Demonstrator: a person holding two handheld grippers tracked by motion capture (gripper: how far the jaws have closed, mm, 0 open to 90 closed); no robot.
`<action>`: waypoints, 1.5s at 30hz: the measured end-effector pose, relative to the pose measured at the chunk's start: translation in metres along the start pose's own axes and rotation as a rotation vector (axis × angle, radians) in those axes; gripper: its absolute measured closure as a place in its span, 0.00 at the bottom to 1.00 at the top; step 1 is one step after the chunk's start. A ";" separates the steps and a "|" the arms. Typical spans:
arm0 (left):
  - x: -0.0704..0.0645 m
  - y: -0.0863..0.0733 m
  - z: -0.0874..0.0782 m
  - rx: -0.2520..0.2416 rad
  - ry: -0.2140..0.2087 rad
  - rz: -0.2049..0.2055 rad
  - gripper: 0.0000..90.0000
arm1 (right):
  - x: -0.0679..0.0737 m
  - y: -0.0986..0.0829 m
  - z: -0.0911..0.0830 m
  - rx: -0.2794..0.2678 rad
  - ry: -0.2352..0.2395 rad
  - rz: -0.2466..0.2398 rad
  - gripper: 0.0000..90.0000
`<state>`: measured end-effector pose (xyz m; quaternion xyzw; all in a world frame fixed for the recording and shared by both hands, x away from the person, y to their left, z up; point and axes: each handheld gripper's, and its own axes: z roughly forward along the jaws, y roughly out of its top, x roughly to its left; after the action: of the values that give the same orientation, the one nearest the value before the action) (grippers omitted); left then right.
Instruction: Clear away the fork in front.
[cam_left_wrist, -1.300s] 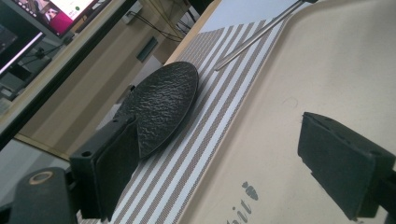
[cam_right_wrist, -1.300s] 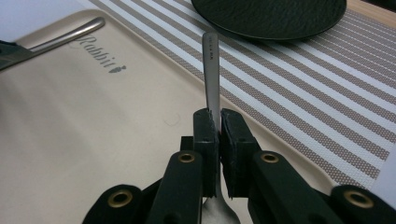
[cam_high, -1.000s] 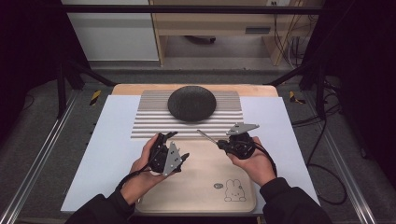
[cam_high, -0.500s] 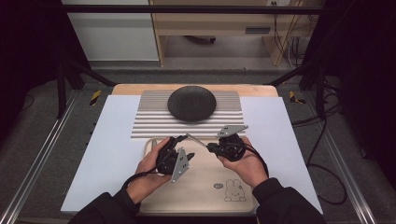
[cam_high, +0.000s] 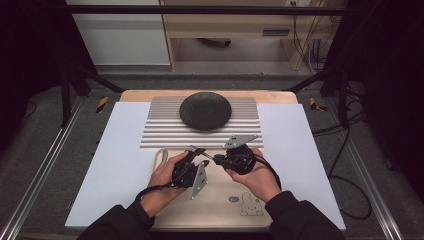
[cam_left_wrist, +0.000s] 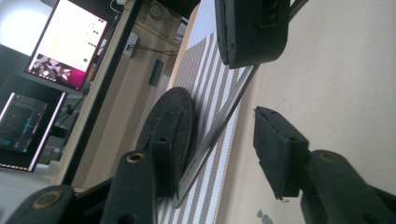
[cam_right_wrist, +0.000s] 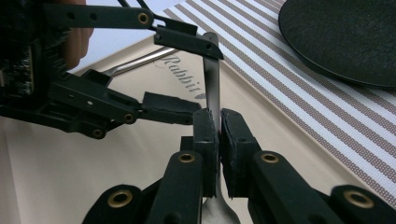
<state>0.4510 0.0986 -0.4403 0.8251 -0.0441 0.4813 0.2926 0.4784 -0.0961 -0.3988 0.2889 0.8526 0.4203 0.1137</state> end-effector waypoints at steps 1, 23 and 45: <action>0.000 0.000 0.000 0.001 0.009 0.013 0.63 | 0.000 0.000 0.000 -0.001 0.002 -0.002 0.95; -0.007 0.002 0.000 0.010 0.039 0.106 0.89 | 0.006 0.006 0.005 0.000 0.028 -0.010 0.95; -0.014 0.001 -0.005 0.040 0.034 0.209 0.97 | 0.002 0.017 0.001 -0.006 0.055 0.023 0.89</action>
<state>0.4397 0.0976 -0.4501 0.8134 -0.1155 0.5238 0.2252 0.4836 -0.0858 -0.3858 0.2867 0.8508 0.4319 0.0860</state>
